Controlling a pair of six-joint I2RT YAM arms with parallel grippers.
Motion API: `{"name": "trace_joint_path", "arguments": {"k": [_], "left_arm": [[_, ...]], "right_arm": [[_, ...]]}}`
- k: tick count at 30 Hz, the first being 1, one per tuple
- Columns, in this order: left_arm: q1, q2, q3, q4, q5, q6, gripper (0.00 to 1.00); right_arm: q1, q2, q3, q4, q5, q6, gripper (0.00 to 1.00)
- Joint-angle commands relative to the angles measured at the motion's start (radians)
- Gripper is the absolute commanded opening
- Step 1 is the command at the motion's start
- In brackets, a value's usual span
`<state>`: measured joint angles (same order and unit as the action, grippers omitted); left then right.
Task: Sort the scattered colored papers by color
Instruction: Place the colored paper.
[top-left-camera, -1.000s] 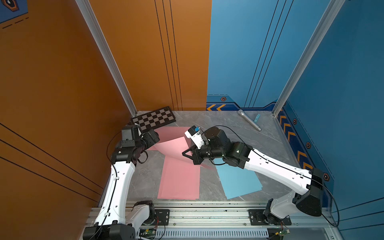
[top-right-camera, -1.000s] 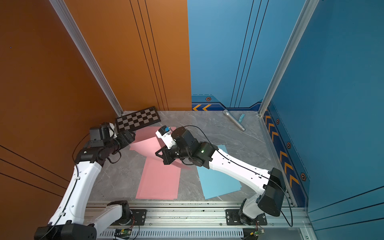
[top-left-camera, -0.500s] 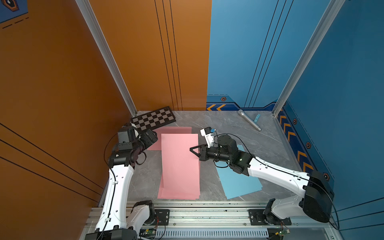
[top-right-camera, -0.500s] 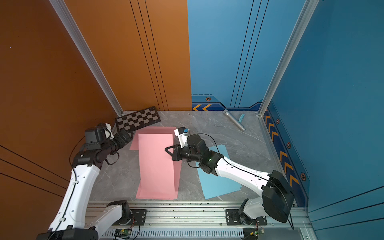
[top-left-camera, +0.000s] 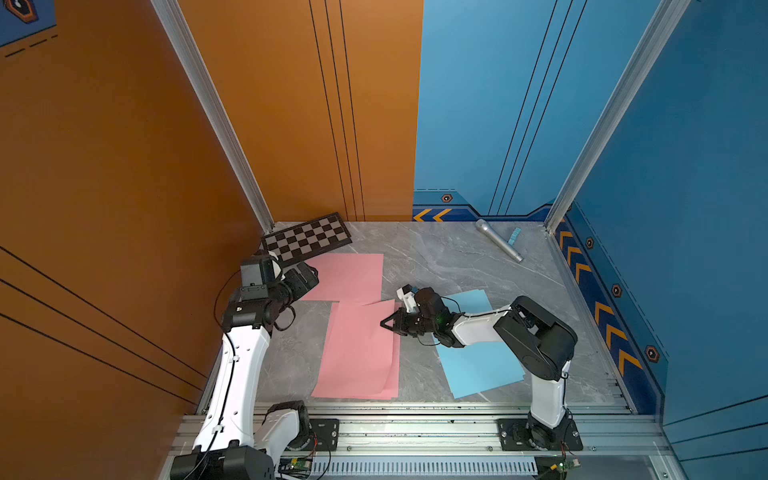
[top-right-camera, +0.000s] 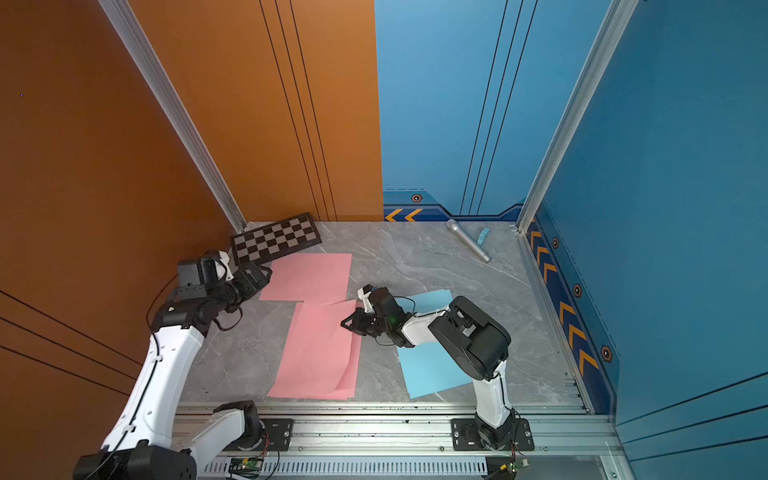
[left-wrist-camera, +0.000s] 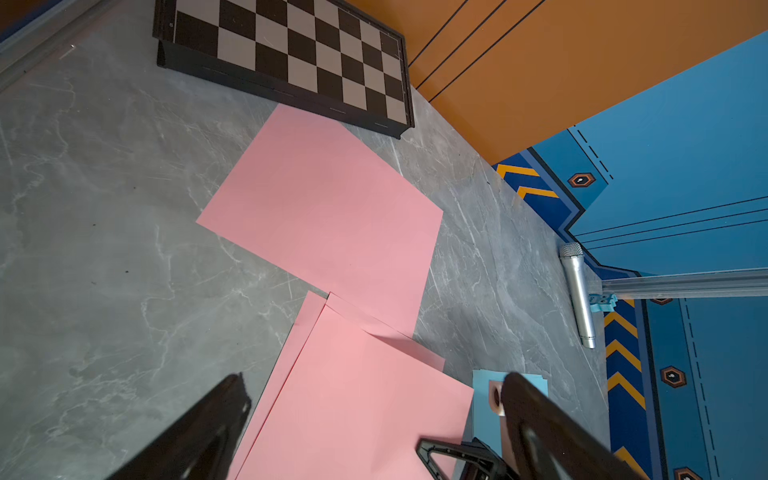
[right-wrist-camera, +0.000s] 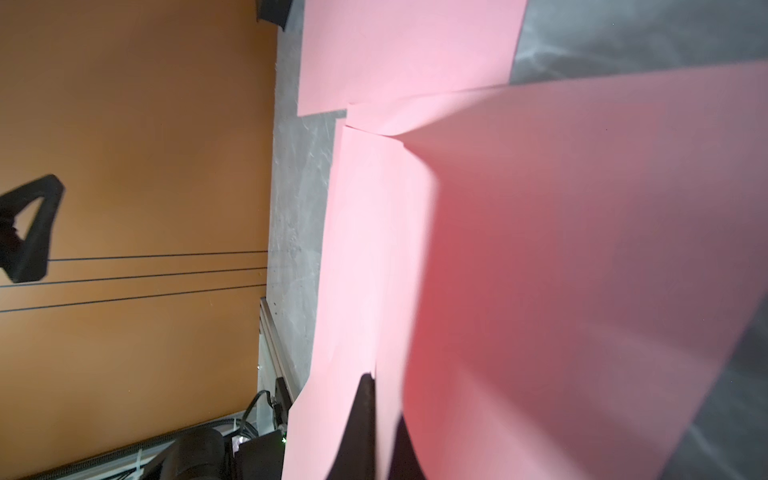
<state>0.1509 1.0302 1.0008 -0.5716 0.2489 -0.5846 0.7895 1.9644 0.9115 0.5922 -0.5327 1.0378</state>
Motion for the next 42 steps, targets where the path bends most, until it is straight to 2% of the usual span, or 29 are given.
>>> {"name": "trace_joint_path", "arguments": {"k": [1,18,22,25,27,31,37,38,42], "left_arm": [[0.012,0.009,-0.011,0.012,0.031,0.014,0.98],[0.013,0.043,-0.020,0.024,0.050,0.017,0.98],[0.012,0.049,-0.022,0.027,0.053,0.017,0.98],[0.013,0.053,-0.022,0.029,0.055,0.017,0.98],[0.012,0.056,-0.021,0.030,0.055,0.018,0.98],[0.011,0.056,-0.022,0.031,0.057,0.019,0.98],[0.007,0.068,-0.018,0.035,0.055,0.020,0.98],[0.007,0.072,-0.018,0.036,0.055,0.020,0.98],[0.004,0.092,-0.010,0.042,0.061,0.017,0.98]], "right_arm": [[-0.006,0.012,0.051,0.055,-0.047,-0.002,0.00],[-0.021,0.061,0.056,0.052,-0.010,-0.034,0.01],[-0.021,0.054,0.056,0.023,0.010,-0.047,0.18],[-0.021,0.039,0.056,0.001,0.023,-0.059,0.24],[-0.020,0.019,0.056,-0.031,0.043,-0.078,0.38],[-0.015,-0.049,0.047,-0.097,0.101,-0.104,0.51],[0.008,-0.169,0.117,-0.392,0.248,-0.241,0.63],[0.012,-0.184,0.138,-0.448,0.273,-0.268,0.68],[0.010,-0.168,0.249,-0.642,0.272,-0.337,0.77]]}}
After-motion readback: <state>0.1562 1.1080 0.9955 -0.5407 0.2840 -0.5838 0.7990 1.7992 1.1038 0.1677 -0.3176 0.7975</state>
